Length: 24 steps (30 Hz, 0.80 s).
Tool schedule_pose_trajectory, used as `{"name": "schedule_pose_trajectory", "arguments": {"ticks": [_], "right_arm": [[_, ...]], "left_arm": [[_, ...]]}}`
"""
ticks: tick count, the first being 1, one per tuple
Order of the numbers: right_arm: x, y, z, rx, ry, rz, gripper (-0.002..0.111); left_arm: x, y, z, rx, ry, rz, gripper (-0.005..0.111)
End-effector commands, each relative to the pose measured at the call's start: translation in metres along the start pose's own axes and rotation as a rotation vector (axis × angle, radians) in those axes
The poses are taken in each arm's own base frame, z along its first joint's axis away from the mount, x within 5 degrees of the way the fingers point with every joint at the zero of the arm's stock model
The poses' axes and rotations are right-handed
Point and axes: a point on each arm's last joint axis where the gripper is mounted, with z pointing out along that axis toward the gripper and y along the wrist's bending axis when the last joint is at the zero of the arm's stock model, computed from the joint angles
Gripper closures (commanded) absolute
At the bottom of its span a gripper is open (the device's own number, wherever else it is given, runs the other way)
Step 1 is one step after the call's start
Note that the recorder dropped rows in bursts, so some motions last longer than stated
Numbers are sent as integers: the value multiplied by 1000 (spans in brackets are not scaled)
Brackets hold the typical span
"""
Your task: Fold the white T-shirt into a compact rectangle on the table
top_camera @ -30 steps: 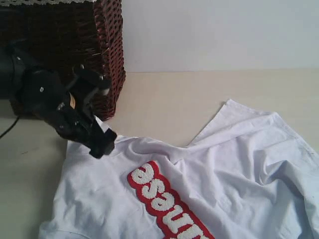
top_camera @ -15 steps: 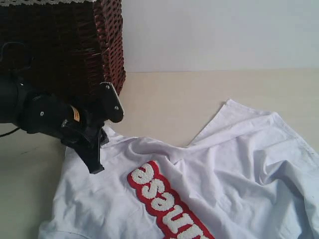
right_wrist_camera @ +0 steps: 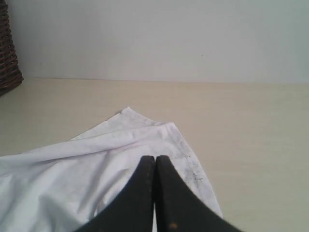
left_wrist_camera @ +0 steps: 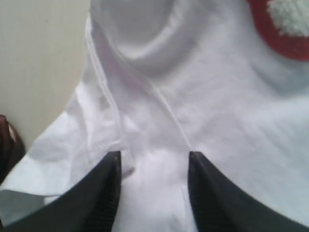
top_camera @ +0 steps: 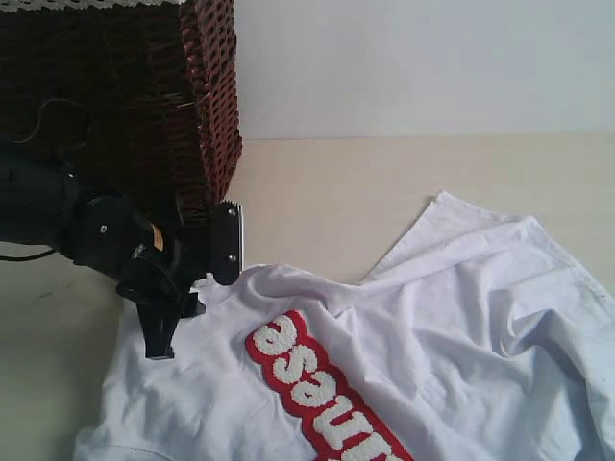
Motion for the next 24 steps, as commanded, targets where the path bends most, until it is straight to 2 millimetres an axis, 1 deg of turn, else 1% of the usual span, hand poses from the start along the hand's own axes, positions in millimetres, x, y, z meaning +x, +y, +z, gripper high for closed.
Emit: {"name": "schedule_pose_trajectory", "arguments": {"ticks": [1, 4, 7, 9, 10, 11, 13, 15, 16, 19, 24], "right_arm": [[0, 0, 0, 1, -12, -4, 108], [0, 0, 0, 1, -12, -4, 108], [0, 0, 0, 1, -12, -4, 108], [0, 0, 0, 1, -12, -4, 108], [0, 0, 0, 1, -12, -4, 108], [0, 0, 0, 1, -12, -4, 108], [0, 0, 0, 1, -12, -4, 108], [0, 0, 0, 1, -12, -4, 108], [0, 0, 0, 1, -12, -4, 108], [0, 0, 0, 1, -12, -4, 108], [0, 0, 0, 1, -12, -4, 108]], "left_arm": [[-6, 3, 0, -43, -41, -20, 47], [-9, 2, 5, -54, -55, -13, 46], [-12, -3, 14, -51, -61, 8, 47], [-14, -5, 20, -55, -70, 21, 50], [-15, -6, 21, -57, -73, 23, 54], [-17, -6, 21, -66, -81, 26, 61], [-17, -5, 21, -76, -88, 21, 77], [-18, -3, 18, -89, -96, 22, 99], [-18, -2, 17, -92, -98, 24, 107], [-19, 0, 7, -92, -95, 28, 107], [-19, 5, -14, -87, -86, -4, 107]]}}
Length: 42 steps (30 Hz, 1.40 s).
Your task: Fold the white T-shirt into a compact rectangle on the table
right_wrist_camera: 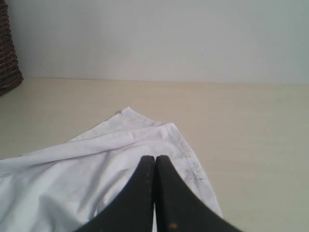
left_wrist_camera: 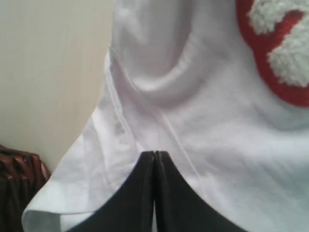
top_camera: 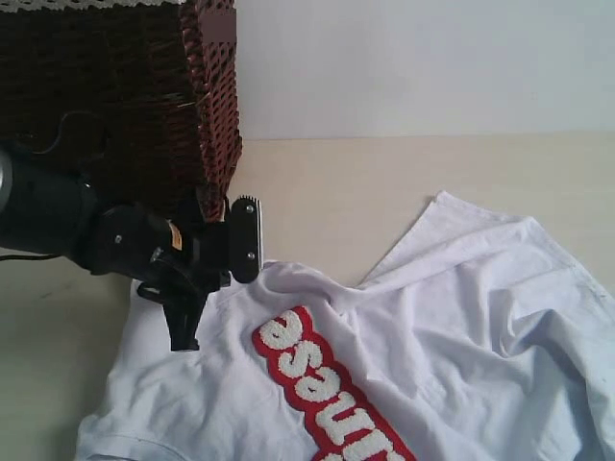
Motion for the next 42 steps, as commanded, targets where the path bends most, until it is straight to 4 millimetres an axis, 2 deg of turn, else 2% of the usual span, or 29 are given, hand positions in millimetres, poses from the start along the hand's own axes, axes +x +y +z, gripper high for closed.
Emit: {"name": "schedule_pose_trajectory", "arguments": {"ticks": [1, 4, 8, 10, 12, 14, 16, 20, 21, 22, 25, 30, 38, 40, 42], "right_arm": [[0, 0, 0, 1, -12, -4, 108], [0, 0, 0, 1, -12, -4, 108], [0, 0, 0, 1, -12, -4, 108], [0, 0, 0, 1, -12, -4, 108], [0, 0, 0, 1, -12, -4, 108], [0, 0, 0, 0, -16, -4, 108], [0, 0, 0, 0, -19, -4, 108], [0, 0, 0, 0, -17, -4, 108], [0, 0, 0, 0, -17, -4, 108], [0, 0, 0, 0, -17, -4, 108], [0, 0, 0, 0, -17, -4, 108], [0, 0, 0, 0, -17, -4, 108], [0, 0, 0, 0, -17, -4, 108], [0, 0, 0, 0, -17, -4, 108], [0, 0, 0, 0, -17, -4, 108]], "left_arm": [[-3, 7, -17, -20, -10, -36, 107], [-9, 15, -20, -104, -68, -47, 107], [-16, 25, -10, -239, -180, -137, 107], [-17, 25, -10, -235, -200, -255, 107], [-14, 21, -17, -154, -161, -471, 107], [-4, 18, -26, -77, -79, -662, 107], [7, 15, -33, -32, -3, -750, 107], [32, 0, -35, 16, 91, -793, 107], [47, -19, -31, 59, 146, -786, 107], [52, -29, -30, 69, 156, -779, 107], [56, -39, -28, 81, 164, -796, 107], [58, -38, -28, 76, 161, -795, 107], [112, -17, -22, -31, 182, -884, 107], [118, -15, -24, -44, 188, -946, 107], [116, -10, -34, -66, 174, -999, 107]]}}
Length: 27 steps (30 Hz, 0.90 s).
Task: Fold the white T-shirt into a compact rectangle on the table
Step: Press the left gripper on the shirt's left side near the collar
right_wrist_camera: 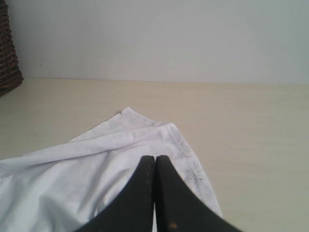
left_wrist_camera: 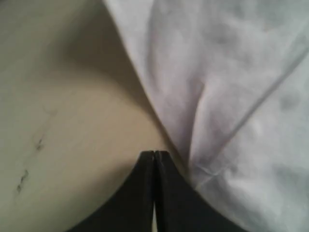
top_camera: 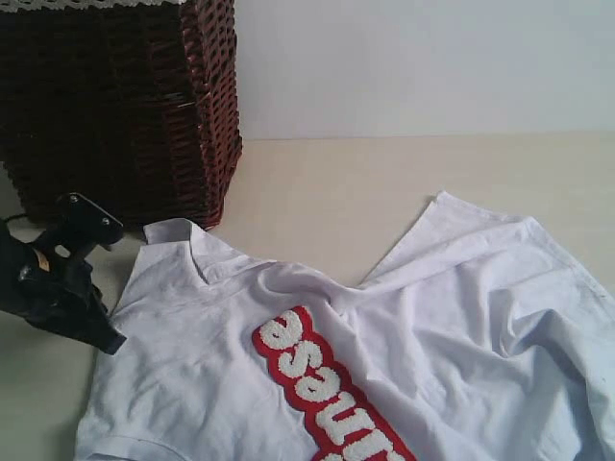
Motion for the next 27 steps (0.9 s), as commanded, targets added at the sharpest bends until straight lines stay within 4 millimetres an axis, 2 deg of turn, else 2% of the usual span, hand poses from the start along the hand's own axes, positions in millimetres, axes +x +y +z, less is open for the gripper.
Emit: {"name": "schedule_pose_trajectory", "arguments": {"ticks": [1, 3, 5, 7, 10, 11, 14, 16, 22, 27], "right_arm": [[0, 0, 0, 1, -15, -4, 108], [0, 0, 0, 1, -15, -4, 108], [0, 0, 0, 1, -15, -4, 108], [0, 0, 0, 1, -15, -4, 108], [0, 0, 0, 1, -13, -4, 108], [0, 0, 0, 1, -13, -4, 108], [0, 0, 0, 1, -13, -4, 108], [0, 0, 0, 1, -13, -4, 108], [0, 0, 0, 1, -13, -4, 108], [0, 0, 0, 1, -13, -4, 108]], "left_arm": [[-10, 3, -24, -25, -75, -103, 107], [-18, 0, -39, -33, -129, -92, 107], [-25, -16, -59, -4, -135, -41, 107], [-24, -34, -64, 58, -78, -35, 107], [-22, -65, -68, 218, -8, -66, 107], [-21, -84, -72, 369, 17, -67, 107], [-18, -104, -82, 624, 25, 59, 107], [-16, -111, -84, 720, 30, 116, 107], [-9, -114, -73, 755, 42, 264, 107], [9, -120, -58, 806, 88, 366, 107]]}}
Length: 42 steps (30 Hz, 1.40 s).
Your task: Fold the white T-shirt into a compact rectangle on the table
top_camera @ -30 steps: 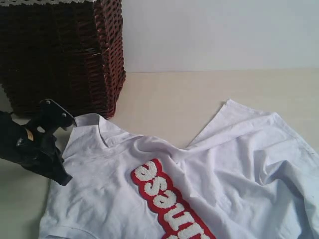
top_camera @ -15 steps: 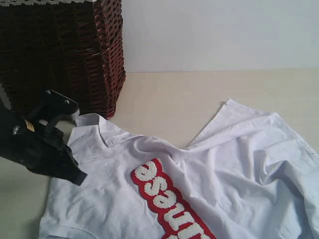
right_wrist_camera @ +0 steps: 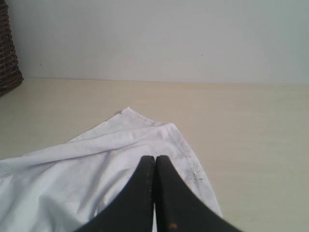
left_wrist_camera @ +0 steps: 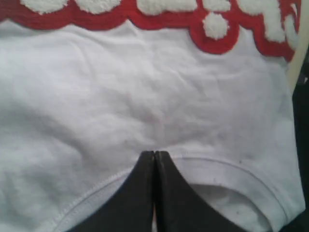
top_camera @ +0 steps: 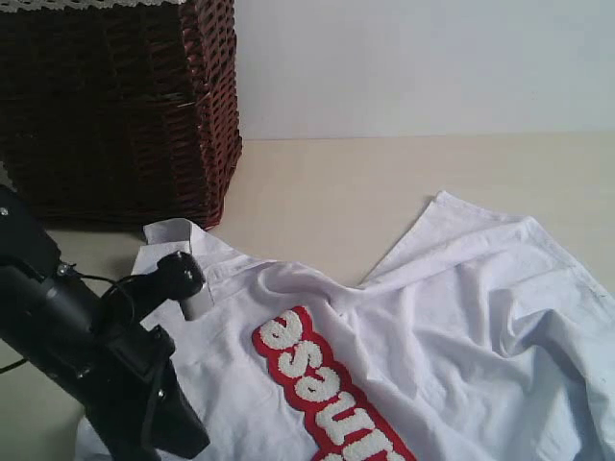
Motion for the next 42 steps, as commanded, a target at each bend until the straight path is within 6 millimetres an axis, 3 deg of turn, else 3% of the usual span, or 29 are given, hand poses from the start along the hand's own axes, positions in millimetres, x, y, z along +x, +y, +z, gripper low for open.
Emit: {"name": "schedule_pose_trajectory", "arguments": {"ticks": [1, 14, 25, 34, 42], "right_arm": [[0, 0, 0, 1, -13, -4, 108], [0, 0, 0, 1, -13, -4, 108], [0, 0, 0, 1, -13, -4, 108], [0, 0, 0, 1, -13, -4, 108], [0, 0, 0, 1, -13, -4, 108]], "left_arm": [[15, -1, 14, 55, 59, 89, 107], [27, 10, 16, -55, 160, 221, 107], [6, 7, 17, -45, -76, 158, 107], [12, 13, 30, -42, -9, 207, 107], [25, 24, 29, -131, 138, 306, 107]]}}
